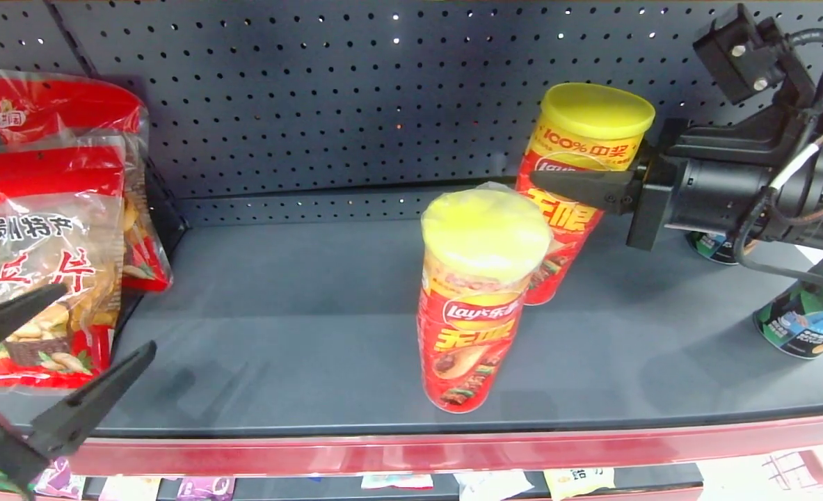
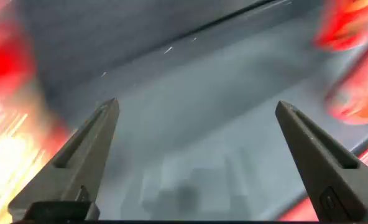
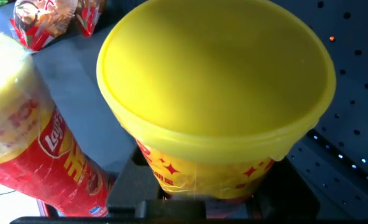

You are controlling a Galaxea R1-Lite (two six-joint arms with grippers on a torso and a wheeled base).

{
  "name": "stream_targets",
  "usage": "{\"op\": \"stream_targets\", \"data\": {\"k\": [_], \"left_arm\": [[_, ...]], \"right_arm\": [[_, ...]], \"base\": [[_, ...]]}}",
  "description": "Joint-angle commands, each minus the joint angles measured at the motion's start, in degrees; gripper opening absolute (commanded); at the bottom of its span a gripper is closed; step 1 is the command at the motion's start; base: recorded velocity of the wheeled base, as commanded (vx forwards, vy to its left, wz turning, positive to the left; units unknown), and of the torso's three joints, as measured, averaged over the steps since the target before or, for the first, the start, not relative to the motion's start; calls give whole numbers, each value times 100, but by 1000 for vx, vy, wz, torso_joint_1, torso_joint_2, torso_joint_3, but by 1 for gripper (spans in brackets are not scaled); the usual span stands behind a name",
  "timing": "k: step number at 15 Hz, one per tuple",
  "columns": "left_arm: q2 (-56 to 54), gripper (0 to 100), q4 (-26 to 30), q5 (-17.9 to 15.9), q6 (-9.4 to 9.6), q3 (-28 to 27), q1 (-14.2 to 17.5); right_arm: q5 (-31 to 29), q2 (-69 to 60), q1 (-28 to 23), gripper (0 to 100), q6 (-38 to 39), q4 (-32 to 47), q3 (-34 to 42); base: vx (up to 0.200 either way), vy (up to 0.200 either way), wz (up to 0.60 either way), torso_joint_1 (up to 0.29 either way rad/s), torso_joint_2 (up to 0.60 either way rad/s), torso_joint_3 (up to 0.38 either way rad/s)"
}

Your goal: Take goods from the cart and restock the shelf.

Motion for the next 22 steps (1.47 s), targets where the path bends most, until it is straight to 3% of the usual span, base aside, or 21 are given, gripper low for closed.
{"op": "stream_targets", "data": {"k": [1,3,4,5,7,9,13,19,22], "left_arm": [[-2640,100,1984,977,-194,851,232],[-3993,100,3601,1557,-203,921,364],[-4687,100,4313,1619,-256,912,355],[-4942,100,4506,1654,-423,851,285],[-4942,100,4471,1786,-520,912,267],[-4933,100,4480,1883,-1047,921,250],[-4977,100,4471,1883,-1012,921,250],[-4977,100,4471,1883,-1012,930,250],[-4977,100,4471,1883,-1012,930,250]], "right_arm": [[20,-5,10,0,-1,-4,-31],[29,-23,10,0,8,-4,-66],[29,-40,1,0,8,-4,-110],[29,-40,1,0,17,-4,-118],[29,-49,1,0,17,-4,-118],[29,-23,1,0,34,-4,-154],[47,320,1,0,482,-12,-347],[293,882,-192,0,491,-346,-848],[319,979,168,0,500,-346,-953]], "base": [[0,0,0,0,0,0],[0,0,0,0,0,0],[0,0,0,0,0,0],[0,0,0,0,0,0],[0,0,0,0,0,0],[0,0,0,0,0,0],[0,0,0,0,0,0],[0,0,0,0,0,0],[0,0,0,0,0,0]]}}
